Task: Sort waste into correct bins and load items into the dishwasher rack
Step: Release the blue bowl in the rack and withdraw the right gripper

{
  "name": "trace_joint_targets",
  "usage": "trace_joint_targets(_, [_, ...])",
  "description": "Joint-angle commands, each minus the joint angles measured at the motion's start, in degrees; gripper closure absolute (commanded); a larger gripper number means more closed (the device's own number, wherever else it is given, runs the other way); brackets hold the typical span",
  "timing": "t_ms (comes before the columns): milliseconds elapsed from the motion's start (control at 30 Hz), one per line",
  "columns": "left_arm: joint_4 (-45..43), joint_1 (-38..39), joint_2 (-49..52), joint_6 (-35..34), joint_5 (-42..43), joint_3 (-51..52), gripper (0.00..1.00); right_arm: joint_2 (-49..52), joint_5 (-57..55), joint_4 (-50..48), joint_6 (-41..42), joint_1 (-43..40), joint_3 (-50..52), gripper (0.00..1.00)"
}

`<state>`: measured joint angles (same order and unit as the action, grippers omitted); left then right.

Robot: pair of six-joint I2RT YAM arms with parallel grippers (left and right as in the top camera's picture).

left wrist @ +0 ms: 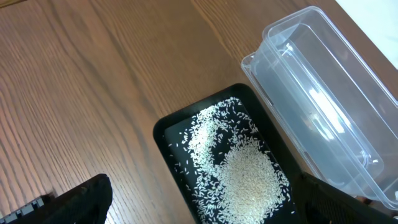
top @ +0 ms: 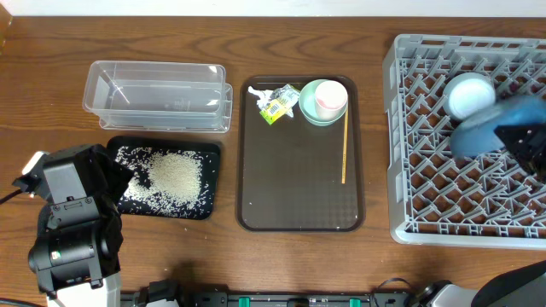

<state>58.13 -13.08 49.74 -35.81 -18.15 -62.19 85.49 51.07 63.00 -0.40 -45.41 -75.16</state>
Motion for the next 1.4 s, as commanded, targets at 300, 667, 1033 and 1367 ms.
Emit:
trace_joint_targets(300, [0.13,-0.24,0.00,-0.09,-0.39,-0.72,0.06,-8.22,-12.26,1.29,6.64,-2.21,0.15,0.49])
trace_joint_targets(667, [0.13,-0.24,0.00,-0.07,-0.39,-0.72,0.06,-18.03,-12.33,-8.50,11.19,-0.66,0.22,0.91])
trace_joint_targets(1033, [0.13,-0.24,0.00,-0.09,-0.39,-0.72,0.06,-7.26,-26.27,-18.36,16.20,10.19,0.26,0.98])
trace_joint_targets(1367, [0.13,-0.24,0.00,-0.09,-0.39,-0.72,0.06,-8.31,-22.08,-7.52,11.02,11.72,0.26,0.89])
